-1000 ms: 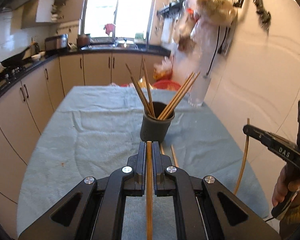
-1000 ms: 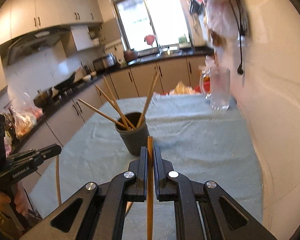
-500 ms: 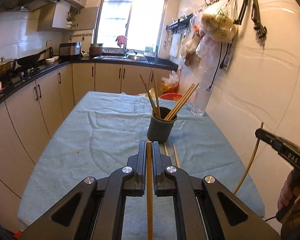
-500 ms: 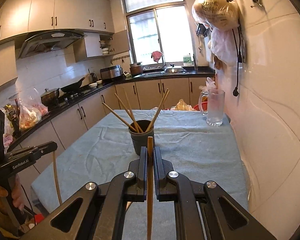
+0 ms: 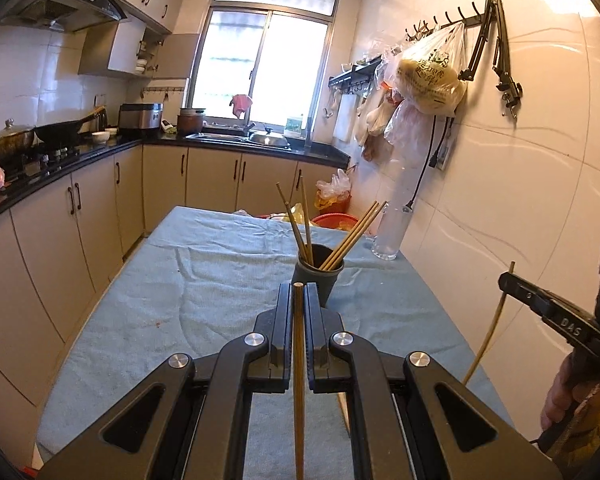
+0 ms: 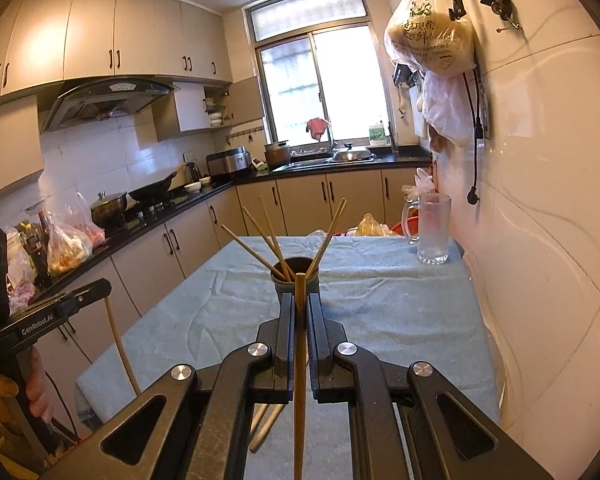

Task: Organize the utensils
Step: 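Lift the held chopsticks with both tools and carry them above the black cup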

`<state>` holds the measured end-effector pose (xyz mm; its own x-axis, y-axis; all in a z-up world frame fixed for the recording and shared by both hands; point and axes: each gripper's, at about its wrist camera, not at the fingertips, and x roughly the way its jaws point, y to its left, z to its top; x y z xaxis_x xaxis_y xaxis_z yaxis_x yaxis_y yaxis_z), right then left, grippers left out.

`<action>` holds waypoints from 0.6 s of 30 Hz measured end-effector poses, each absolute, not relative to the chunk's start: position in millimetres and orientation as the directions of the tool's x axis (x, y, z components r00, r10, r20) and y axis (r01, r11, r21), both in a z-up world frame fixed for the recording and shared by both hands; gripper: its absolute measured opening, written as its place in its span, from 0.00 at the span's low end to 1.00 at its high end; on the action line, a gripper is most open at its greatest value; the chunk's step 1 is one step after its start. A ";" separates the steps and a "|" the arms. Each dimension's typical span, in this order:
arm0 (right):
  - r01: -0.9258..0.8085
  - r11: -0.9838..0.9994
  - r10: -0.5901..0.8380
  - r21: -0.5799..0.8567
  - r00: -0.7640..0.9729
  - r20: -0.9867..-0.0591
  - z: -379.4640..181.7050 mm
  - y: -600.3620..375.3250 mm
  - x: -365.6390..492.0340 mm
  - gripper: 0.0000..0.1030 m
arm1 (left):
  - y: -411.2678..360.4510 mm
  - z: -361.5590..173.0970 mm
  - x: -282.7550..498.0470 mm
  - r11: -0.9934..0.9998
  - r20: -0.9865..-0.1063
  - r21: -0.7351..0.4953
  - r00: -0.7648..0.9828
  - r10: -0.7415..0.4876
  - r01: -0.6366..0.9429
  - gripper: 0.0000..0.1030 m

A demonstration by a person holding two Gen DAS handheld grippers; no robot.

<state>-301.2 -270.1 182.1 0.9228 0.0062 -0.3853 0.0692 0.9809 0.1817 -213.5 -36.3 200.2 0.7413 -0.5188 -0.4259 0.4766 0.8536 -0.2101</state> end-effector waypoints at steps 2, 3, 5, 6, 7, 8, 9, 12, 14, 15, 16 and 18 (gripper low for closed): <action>0.072 0.979 0.006 0.191 0.924 -0.382 183.2 -272.6 -297.4 0.06 | -36.9 205.3 -208.0 0.846 -0.426 -0.225 0.732 -0.532 0.484 0.05; 0.071 0.978 0.010 0.195 0.924 -0.383 183.9 -274.1 -294.3 0.06 | -38.3 208.3 -205.6 0.842 -0.424 -0.228 0.729 -0.538 0.489 0.05; 0.067 0.977 0.018 0.204 0.923 -0.385 186.1 -278.0 -286.0 0.06 | -42.3 219.4 -198.1 0.832 -0.409 -0.233 0.725 -0.554 0.504 0.05; 0.062 0.976 0.024 0.209 0.922 -0.386 188.6 -280.4 -279.9 0.06 | -44.3 224.2 -194.6 0.827 -0.402 -0.234 0.724 -0.561 0.511 0.05; 0.057 0.976 0.029 0.211 0.923 -0.384 191.7 -282.8 -273.1 0.06 | -47.1 231.0 -189.5 0.822 -0.393 -0.238 0.723 -0.569 0.517 0.05; 0.057 0.976 0.029 0.211 0.924 -0.381 194.3 -284.2 -268.2 0.06 | -50.3 237.8 -183.1 0.819 -0.383 -0.245 0.724 -0.574 0.520 0.05; 0.057 0.976 0.027 0.211 0.927 -0.375 197.9 -286.3 -262.0 0.06 | -52.8 243.0 -178.0 0.816 -0.376 -0.251 0.725 -0.578 0.521 0.05; 0.059 0.972 0.022 0.227 0.940 -0.341 210.7 -294.7 -241.6 0.06 | -64.8 261.5 -156.4 0.811 -0.345 -0.269 0.734 -0.585 0.520 0.05; 0.063 0.965 0.021 0.256 0.951 -0.310 220.0 -301.9 -226.9 0.06 | -74.6 271.0 -143.3 0.810 -0.325 -0.271 0.743 -0.585 0.520 0.05; 0.061 0.959 0.024 0.275 0.956 -0.293 224.5 -305.5 -219.9 0.06 | -80.0 275.2 -136.9 0.811 -0.319 -0.269 0.747 -0.583 0.519 0.05; 0.057 0.953 0.028 0.296 0.961 -0.274 229.2 -309.1 -212.1 0.06 | -85.9 279.1 -129.0 0.813 -0.312 -0.268 0.752 -0.580 0.516 0.05; 0.054 0.946 0.022 0.320 0.973 -0.229 239.0 -313.5 -196.5 0.06 | -98.6 285.2 -112.9 0.815 -0.300 -0.270 0.759 -0.577 0.513 0.05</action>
